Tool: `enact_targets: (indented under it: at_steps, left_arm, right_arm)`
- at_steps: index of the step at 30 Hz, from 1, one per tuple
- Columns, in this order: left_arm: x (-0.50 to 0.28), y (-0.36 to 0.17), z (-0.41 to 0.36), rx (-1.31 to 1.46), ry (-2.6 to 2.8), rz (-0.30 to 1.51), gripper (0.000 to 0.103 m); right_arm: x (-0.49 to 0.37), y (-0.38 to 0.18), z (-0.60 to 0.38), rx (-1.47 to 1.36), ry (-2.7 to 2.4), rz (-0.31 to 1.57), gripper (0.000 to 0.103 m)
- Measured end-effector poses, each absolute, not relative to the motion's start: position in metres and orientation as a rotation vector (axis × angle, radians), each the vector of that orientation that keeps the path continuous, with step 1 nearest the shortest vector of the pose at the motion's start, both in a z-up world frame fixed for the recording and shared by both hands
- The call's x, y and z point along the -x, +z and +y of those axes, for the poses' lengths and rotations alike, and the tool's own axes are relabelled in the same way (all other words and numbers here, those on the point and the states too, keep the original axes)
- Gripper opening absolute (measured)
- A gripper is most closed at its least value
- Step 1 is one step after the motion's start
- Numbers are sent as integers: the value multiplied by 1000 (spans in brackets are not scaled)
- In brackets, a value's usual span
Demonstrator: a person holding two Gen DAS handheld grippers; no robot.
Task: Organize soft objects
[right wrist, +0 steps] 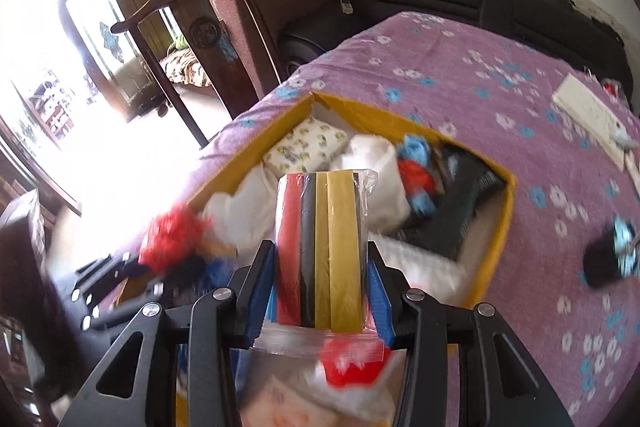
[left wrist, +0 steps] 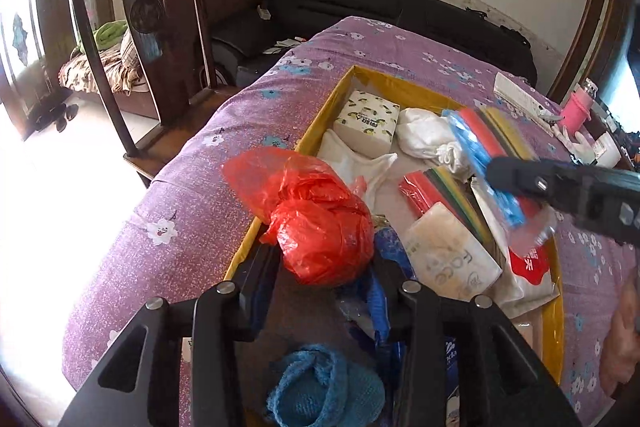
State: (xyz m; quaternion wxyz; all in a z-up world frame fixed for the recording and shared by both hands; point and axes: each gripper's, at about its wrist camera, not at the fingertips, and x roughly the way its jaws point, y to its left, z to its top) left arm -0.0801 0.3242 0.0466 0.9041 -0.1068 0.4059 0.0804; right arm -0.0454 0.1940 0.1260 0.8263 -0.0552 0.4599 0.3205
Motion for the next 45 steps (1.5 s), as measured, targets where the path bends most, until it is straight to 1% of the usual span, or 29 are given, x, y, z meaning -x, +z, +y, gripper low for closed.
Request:
enact_targets:
  at_steps: [2,3,4,5,7,8,10,12,17,19,22,24,26,28,31,35,39,45]
  left_arm:
    - [81,47,324,232,160,832,41]
    - [83,47,324,243,152,828,44]
    - [84,48,325,251,147,824,48]
    - [87,49,325,259,140,817,51]
    - [93,54,325,268,129,797,60]
    - [98,58,325,269,122,781,62]
    - [104,63,325,272,119,761,70]
    - [111,69,326,275,120,740,74]
    - [122,78,330,294,120,713,75]
    - [125,80,331,294,128,707,77]
    - [127,81,329,293,136,705,81]
    - [129,83,326,282,145,707,83]
    - [131,85,321,263,156,706,84]
    - [133,88,315,239,165,699,87]
    - [138,92,306,229,177,694,91]
    - [146,101,294,220,193,679,91]
    - [154,107,278,202,202,665,94]
    - [165,117,248,172,200,647,94]
  right_arm:
    - [36,124,211,138,678,982,47]
    - [33,123,216,140,678,987,47]
    - [29,121,224,144,682,996,47]
    - [26,119,229,149,686,1003,47]
    - [23,114,241,172,705,1009,47]
    - [21,112,249,187,707,1011,47]
    - [20,107,257,206,710,1014,47]
    - [20,102,264,221,708,1018,47]
    - [17,85,272,238,683,1049,47]
    - [16,81,272,235,677,1062,47]
    - [17,82,272,237,675,1057,48]
    - [20,89,269,224,688,1047,50]
    - [27,104,261,206,697,1006,64]
    - [35,118,252,206,692,954,71]
    - [48,137,237,215,681,889,72]
    - [67,154,205,192,673,839,73]
    - [83,160,173,163,662,827,74]
    - [107,162,123,137,627,806,76]
